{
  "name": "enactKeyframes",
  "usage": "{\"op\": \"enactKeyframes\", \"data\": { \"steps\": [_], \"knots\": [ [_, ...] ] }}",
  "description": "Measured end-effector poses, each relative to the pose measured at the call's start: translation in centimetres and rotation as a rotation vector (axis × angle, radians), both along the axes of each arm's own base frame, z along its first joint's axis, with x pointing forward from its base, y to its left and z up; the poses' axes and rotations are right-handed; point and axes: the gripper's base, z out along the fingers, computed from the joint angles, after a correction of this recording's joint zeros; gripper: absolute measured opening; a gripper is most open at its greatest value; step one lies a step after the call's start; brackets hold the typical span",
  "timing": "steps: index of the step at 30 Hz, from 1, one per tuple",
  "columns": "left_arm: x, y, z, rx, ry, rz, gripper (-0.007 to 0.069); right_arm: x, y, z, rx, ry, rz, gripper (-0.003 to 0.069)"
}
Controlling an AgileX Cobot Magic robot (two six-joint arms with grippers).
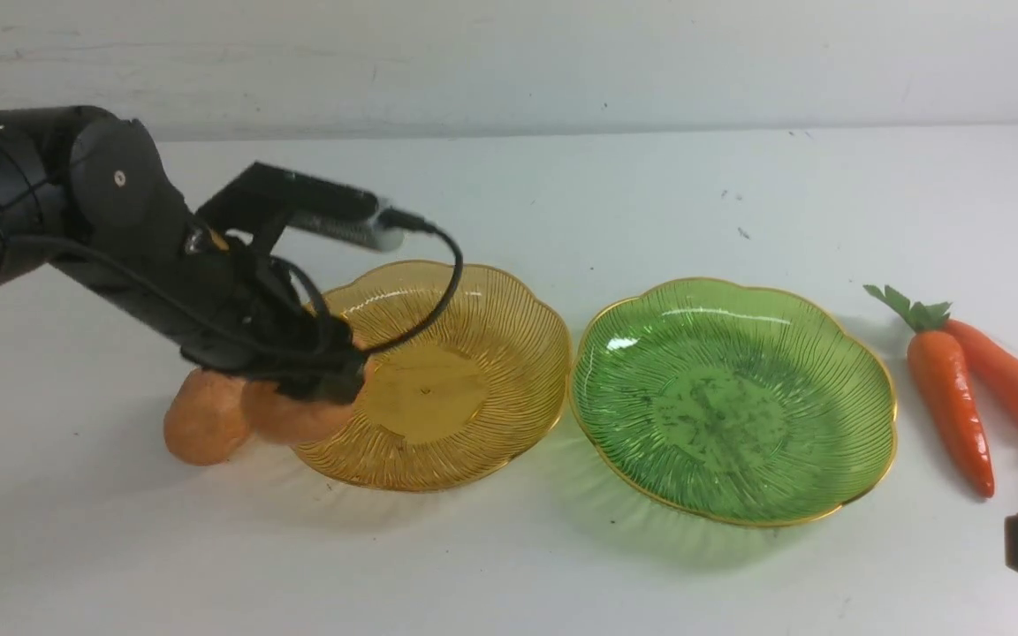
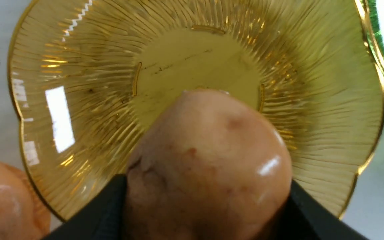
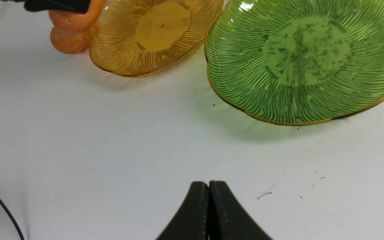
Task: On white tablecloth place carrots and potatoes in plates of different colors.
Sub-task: 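Put the potatoes from the left side into the left plate with the left gripper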
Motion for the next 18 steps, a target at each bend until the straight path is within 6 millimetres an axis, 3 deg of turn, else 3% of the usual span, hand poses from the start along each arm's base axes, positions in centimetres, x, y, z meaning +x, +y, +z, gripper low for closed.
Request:
{"op": "enactKeyframes", "data": {
  "steps": [3, 9, 13, 18],
  "knots": [
    [0.8, -0.2, -1.2, -0.006, 0.029, 0.020, 0.0437, 0.0, 0.1, 0.1, 0.011, 0.000, 0.001, -0.0015],
    [1.7, -0.5, -3.1, 0.018, 0.130, 0.020, 0.0582, 0.0, 0.1, 0.1, 0.016, -0.001, 0.001, -0.0015],
    [1.9, -0.5, -2.6, 0.040, 0.142, 0.002, 0.0668, 0.0, 0.1, 0.1, 0.017, -0.001, 0.002, -0.0015],
    [2.4, -0.6, -1.2, 0.047, 0.129, -0.011, 0.0683, 0.0, 0.1, 0.1, 0.016, -0.001, 0.002, -0.0015]
  ]
}}
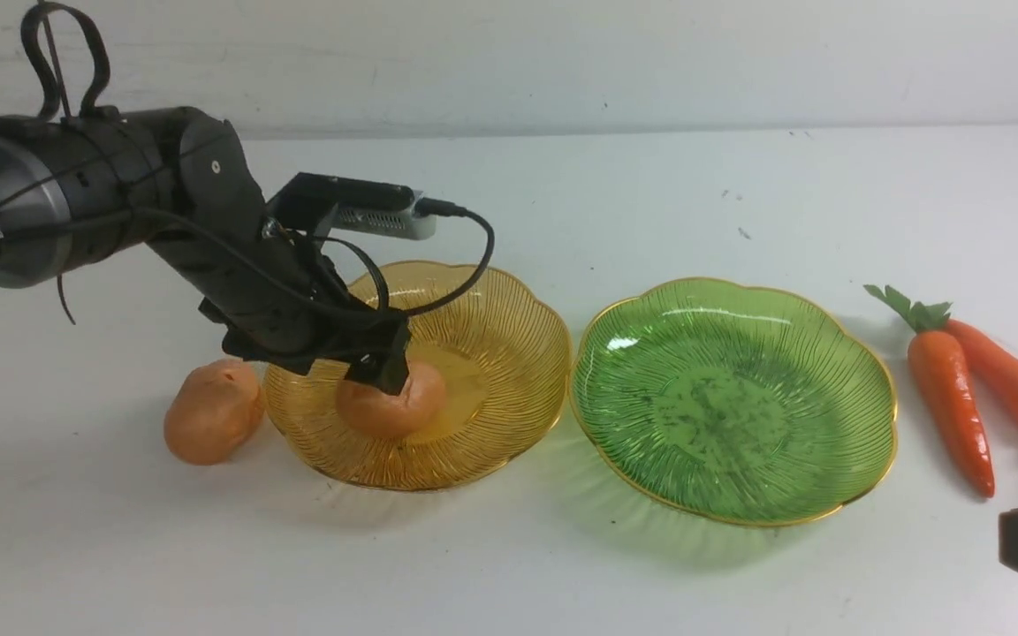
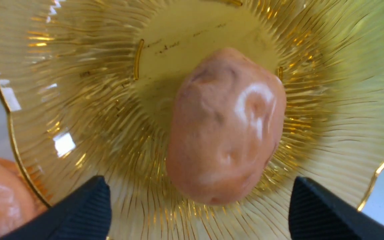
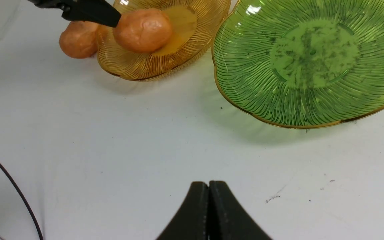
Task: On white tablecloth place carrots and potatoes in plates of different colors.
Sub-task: 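Put the potatoes from the left side into the left plate with the left gripper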
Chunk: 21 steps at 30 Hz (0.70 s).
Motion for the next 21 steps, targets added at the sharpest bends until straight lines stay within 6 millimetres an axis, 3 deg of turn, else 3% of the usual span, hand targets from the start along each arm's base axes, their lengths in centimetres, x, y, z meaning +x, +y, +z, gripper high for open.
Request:
{"op": "enactKeyframes", "data": {
  "steps": [3, 6, 9, 10, 11, 15, 18, 21],
  "knots": [
    [0.2, 0.1, 1.3, 0.021, 0.014, 0.004, 0.0650, 0.0, 0.0, 0.0, 0.000, 0.000, 0.000, -0.0015],
    [0.2, 0.7, 2.2, 0.063, 0.059, 0.038, 0.0517, 0.0, 0.0, 0.0, 0.000, 0.000, 0.000, -0.0015],
    [0.0, 2.6, 2.7, 0.167, 0.114, 0.080, 0.0237, 0.0, 0.0, 0.0, 0.000, 0.000, 0.000, -0.0015],
    [-0.2, 3.8, 2.7, 0.204, 0.150, 0.111, 0.0128, 0.0, 0.0, 0.0, 0.000, 0.001, 0.001, -0.0015],
    [-0.2, 5.1, 2.6, 0.231, 0.182, 0.148, 0.0065, 0.0, 0.0, 0.0, 0.000, 0.003, 0.003, -0.0015],
    [0.0, 9.9, 2.6, 0.204, 0.230, 0.242, 0.0004, -0.2, 0.1, -0.1, -0.001, 0.022, 0.019, -0.0015],
    [0.0, 11.2, 2.6, 0.138, 0.246, 0.277, 0.0000, -0.2, 0.1, -0.1, -0.002, 0.023, 0.020, -0.0015],
    [0.0, 11.3, 2.7, 0.080, 0.250, 0.271, 0.0000, -0.2, 0.1, -0.1, -0.003, 0.023, 0.020, -0.0015]
  ]
}}
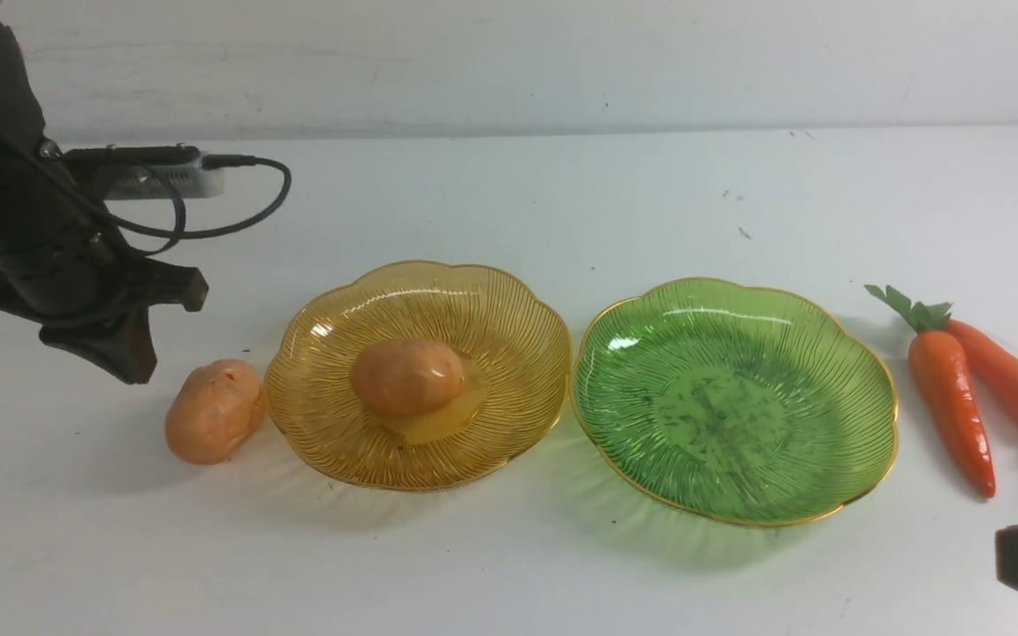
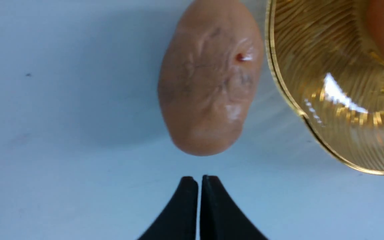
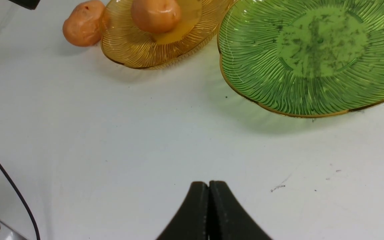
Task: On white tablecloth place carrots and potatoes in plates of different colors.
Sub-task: 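Put the potatoes from the left side into the left plate with the left gripper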
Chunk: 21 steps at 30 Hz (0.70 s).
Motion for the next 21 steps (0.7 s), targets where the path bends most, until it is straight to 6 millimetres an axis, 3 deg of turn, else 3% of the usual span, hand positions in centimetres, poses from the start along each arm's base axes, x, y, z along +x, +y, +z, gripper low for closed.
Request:
{"op": "enactKeyframes", "data": {
  "steps": [6, 9, 10, 13, 16, 19, 21],
  "knots": [
    [0.6, -1.0, 0.1, -0.045, -0.070, -0.102, 0.0089, 0.0, 0.0, 0.0, -0.001, -0.001, 0.001, -0.0015],
    [1.4, -1.5, -0.7, -0.023, -0.104, -0.130, 0.0271, 0.0, 0.0, 0.0, -0.001, -0.001, 0.001, -0.0015],
    [1.4, -1.6, -0.8, -0.019, -0.103, -0.133, 0.0295, 0.0, 0.0, 0.0, -0.001, -0.001, 0.001, -0.0015],
    [2.1, -1.8, -2.6, 0.034, -0.075, -0.168, 0.0477, -0.1, 0.0, 0.0, -0.001, 0.005, 0.005, -0.0015],
    [2.8, -1.9, -5.0, 0.071, -0.019, -0.194, 0.0606, -0.1, 0.0, -0.1, -0.001, 0.011, 0.011, -0.0015],
    [3.3, -1.8, -7.0, 0.082, 0.028, -0.202, 0.0643, -0.2, 0.1, -0.1, -0.001, 0.015, 0.014, -0.0015],
    [3.3, -1.7, -7.7, 0.085, 0.052, -0.203, 0.0576, -0.2, 0.1, -0.1, -0.001, 0.016, 0.015, -0.0015]
  ]
}}
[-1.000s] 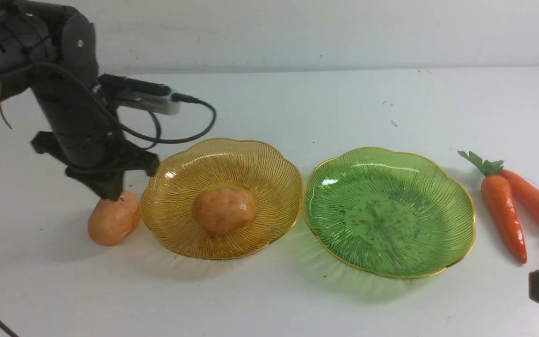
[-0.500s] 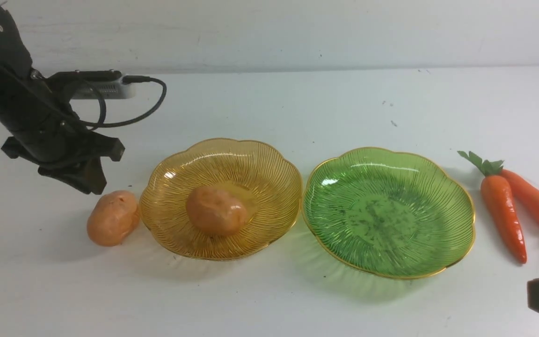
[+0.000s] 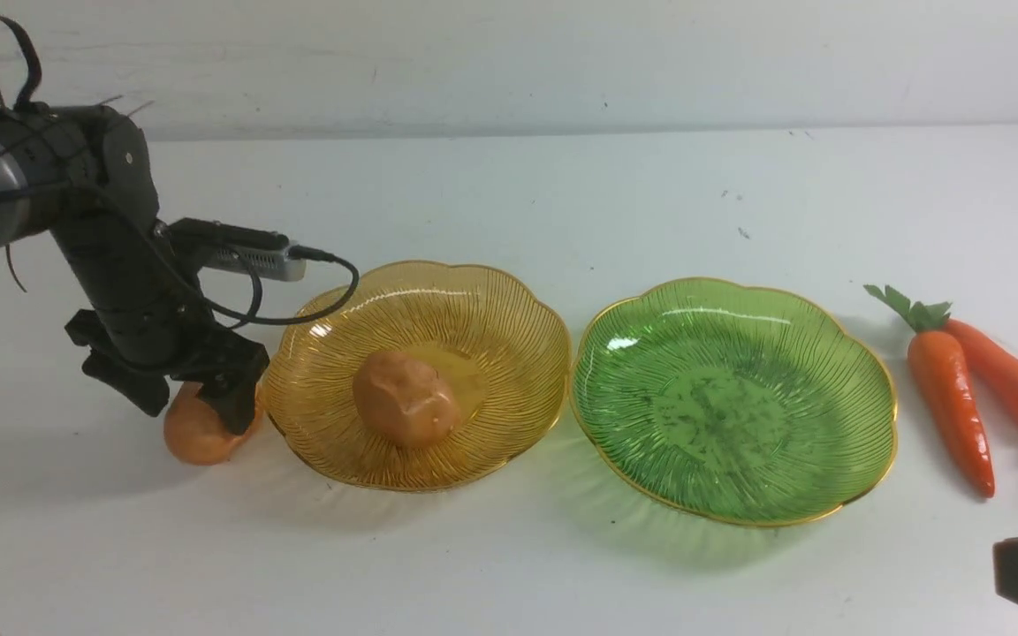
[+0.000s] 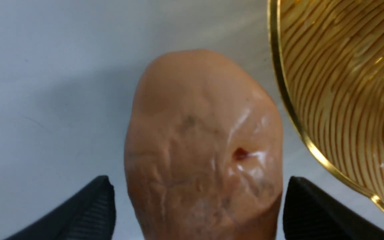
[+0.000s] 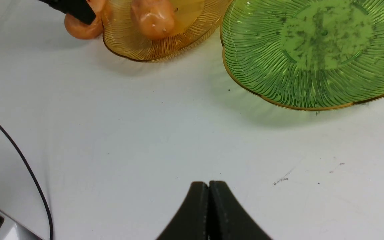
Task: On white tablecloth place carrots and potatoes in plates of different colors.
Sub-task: 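Put the potatoes from the left side into the left plate with the left gripper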
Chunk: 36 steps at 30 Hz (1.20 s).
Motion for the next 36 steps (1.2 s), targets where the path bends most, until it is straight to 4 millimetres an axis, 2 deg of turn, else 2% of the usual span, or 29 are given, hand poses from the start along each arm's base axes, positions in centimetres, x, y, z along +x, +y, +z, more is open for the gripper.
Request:
{"op": "enactKeyframes", "data": {
  "steps": [3, 6, 8, 12, 14, 16, 18, 21, 26, 32, 36],
  "knots": [
    [-0.2, 0.1, 0.0, 0.013, 0.023, -0.005, 0.0408, 0.0, 0.0, 0.0, 0.000, 0.002, 0.002, -0.0015],
    [-0.5, 0.4, 0.4, 0.043, 0.042, -0.019, 0.0374, 0.0, 0.0, 0.0, -0.001, 0.002, 0.001, -0.0015],
    [-0.7, 0.6, 1.5, 0.060, 0.030, -0.015, 0.0371, 0.0, 0.0, 0.0, -0.002, 0.002, 0.001, -0.0015],
    [-1.1, -0.6, 7.5, -0.034, -0.125, 0.049, 0.0368, 0.0, 0.0, 0.0, -0.002, 0.002, 0.001, -0.0015],
    [-1.5, -2.1, 9.3, -0.127, -0.166, 0.055, 0.0368, 0.0, 0.0, 0.0, -0.004, 0.002, 0.001, -0.0015],
    [-1.8, -4.8, 10.3, -0.238, -0.193, 0.030, 0.0368, 0.0, 0.0, 0.0, -0.004, -0.002, -0.002, -0.0015],
    [-1.5, -6.8, 9.8, -0.253, -0.218, -0.018, 0.0368, 0.0, 0.0, 0.0, -0.004, -0.004, -0.004, -0.0015],
    [-0.6, -8.2, 7.8, -0.192, -0.233, -0.068, 0.0370, 0.0, 0.0, 0.0, -0.004, -0.003, -0.003, -0.0015],
    [0.8, -8.0, 4.8, -0.100, -0.213, 0.002, 0.0406, 0.0, 0.0, 0.0, -0.004, -0.001, -0.001, -0.0015],
    [1.6, -8.1, 3.1, -0.086, -0.212, 0.000, 0.0465, 0.1, -0.1, 0.1, -0.004, -0.005, -0.019, -0.0015],
    [1.7, -8.1, 3.0, -0.085, -0.212, -0.004, 0.0498, 0.6, -0.8, 0.7, -0.031, -0.022, -0.112, -0.0015]
  ]
}}
